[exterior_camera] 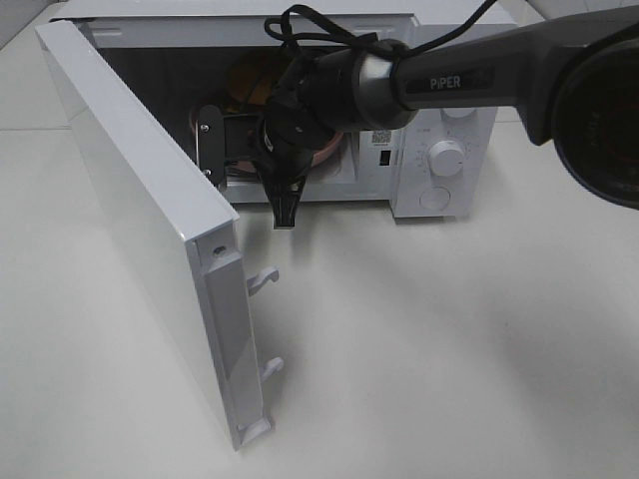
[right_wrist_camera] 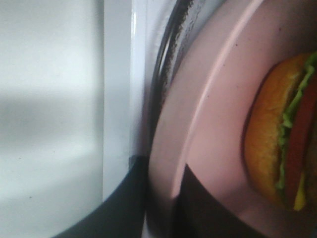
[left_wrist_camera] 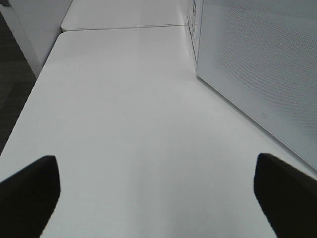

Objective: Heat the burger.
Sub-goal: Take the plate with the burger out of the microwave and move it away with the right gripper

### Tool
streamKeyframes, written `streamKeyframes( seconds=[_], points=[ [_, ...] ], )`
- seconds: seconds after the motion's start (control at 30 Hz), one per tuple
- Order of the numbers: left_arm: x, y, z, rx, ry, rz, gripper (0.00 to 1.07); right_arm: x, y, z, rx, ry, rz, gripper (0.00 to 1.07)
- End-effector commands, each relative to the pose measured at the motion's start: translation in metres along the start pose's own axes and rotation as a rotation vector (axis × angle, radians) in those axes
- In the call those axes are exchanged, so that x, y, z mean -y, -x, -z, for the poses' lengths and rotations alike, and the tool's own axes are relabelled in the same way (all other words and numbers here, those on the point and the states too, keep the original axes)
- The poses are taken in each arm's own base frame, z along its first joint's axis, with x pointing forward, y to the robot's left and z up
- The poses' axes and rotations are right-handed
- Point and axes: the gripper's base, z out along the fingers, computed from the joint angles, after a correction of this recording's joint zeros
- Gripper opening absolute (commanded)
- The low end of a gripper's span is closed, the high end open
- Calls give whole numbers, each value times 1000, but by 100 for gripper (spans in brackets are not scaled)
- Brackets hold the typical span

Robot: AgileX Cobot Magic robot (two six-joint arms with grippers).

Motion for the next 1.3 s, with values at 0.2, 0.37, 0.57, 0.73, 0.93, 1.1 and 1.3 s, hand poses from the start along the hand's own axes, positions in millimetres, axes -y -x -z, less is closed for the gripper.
streamKeyframes(
  seconds=[0.2,0.37,0.57,0.73,0.93,1.1,1.3],
  points=[
    [0,-2,2,21,5,2,101,-14,1,-2,-22,94,34,0],
    [0,-2,2,21,5,2,101,-17,0,4,-40,157,85,0],
    [0,-2,2,21,5,3,101,-9,0,21,-43,170,134,0],
    [0,-2,2,21,5,3,101,-5,-2,37,-33,159,144,0],
    [0,-2,2,21,5,2,101,-3,-8,58,-10,139,195,0],
    [0,-2,2,21,5,2,101,-6,-13,71,12,122,198,0],
    [0,-2,2,21,5,2,101,-6,-19,85,23,109,210,0]
  ],
)
